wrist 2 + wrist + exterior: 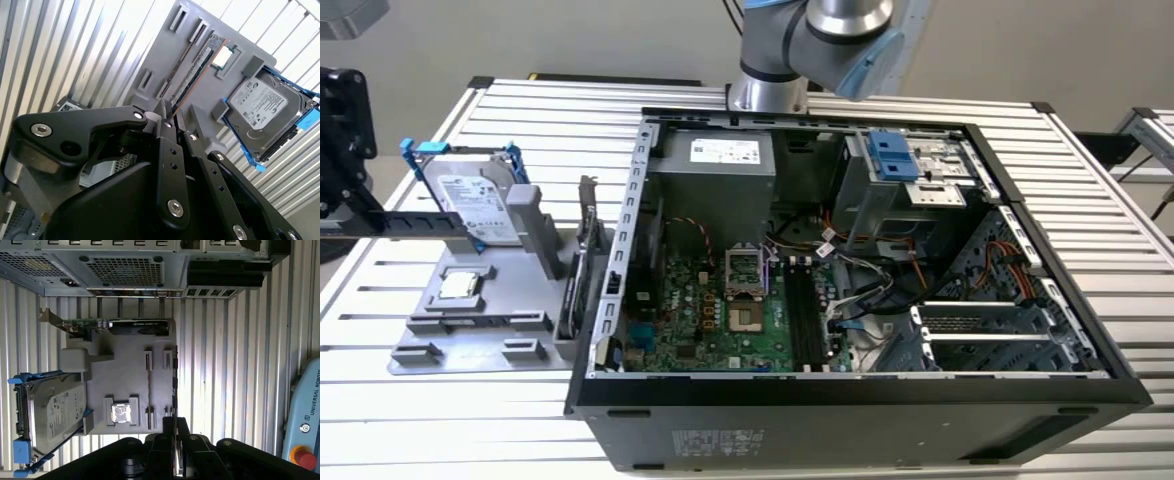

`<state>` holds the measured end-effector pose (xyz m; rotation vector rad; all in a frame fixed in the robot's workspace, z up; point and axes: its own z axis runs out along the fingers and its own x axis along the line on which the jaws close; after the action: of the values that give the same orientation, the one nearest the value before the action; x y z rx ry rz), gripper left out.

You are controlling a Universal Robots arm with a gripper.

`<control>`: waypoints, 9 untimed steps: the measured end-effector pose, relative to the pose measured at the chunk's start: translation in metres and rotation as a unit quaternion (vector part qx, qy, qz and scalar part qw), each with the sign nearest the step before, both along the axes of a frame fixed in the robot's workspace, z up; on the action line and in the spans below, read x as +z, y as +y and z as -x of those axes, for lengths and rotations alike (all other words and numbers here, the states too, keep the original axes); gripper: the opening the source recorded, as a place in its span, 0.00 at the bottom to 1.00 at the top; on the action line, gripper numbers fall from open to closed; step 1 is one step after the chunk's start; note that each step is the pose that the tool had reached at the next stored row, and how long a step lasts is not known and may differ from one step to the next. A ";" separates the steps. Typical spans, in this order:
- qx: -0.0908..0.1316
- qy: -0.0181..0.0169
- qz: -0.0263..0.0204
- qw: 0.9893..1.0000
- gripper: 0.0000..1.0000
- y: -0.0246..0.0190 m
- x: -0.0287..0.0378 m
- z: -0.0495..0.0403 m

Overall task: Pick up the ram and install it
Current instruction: 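Pick up the ram and move it above insertion slot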

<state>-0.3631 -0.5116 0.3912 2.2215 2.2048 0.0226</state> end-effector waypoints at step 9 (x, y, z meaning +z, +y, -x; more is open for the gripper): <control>0.000 0.000 0.000 1.000 0.00 0.0000 0.0000 -0.0070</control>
<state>-0.3561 -0.5116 0.3912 2.2215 2.2048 0.0224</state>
